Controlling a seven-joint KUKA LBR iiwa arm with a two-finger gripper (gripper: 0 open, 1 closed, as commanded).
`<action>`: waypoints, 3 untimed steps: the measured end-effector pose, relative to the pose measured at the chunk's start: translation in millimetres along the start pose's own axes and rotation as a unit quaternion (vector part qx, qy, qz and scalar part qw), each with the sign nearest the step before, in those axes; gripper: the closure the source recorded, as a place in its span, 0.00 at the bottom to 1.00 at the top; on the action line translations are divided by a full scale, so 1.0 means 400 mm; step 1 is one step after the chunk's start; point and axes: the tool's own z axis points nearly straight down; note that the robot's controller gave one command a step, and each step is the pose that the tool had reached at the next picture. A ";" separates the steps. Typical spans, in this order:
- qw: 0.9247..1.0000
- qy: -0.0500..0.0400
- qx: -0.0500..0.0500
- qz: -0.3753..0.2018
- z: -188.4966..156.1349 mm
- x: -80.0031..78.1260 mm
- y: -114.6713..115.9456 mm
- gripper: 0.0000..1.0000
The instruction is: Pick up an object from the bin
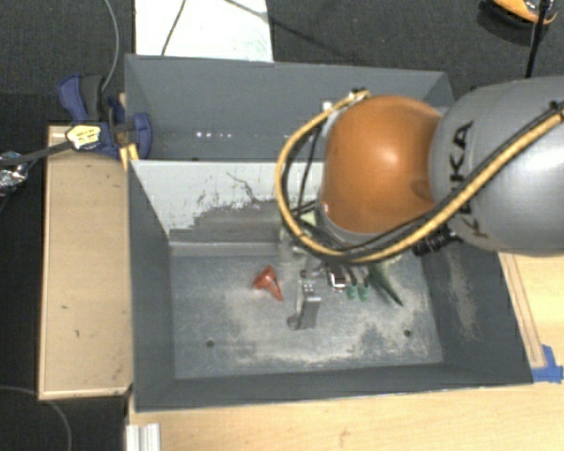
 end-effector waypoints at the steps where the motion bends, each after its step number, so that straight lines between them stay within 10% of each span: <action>1: 1.000 -0.004 -0.001 0.002 -0.012 -0.004 -0.002 0.00; 2: 1.000 -0.009 -0.002 -0.015 0.043 -0.037 -0.009 0.00; 3: 0.989 -0.004 0.000 -0.151 0.123 -0.093 -0.030 0.00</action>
Offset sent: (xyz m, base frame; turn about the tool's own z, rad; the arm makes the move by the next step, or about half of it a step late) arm 0.0632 -0.0237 -0.1487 -0.1702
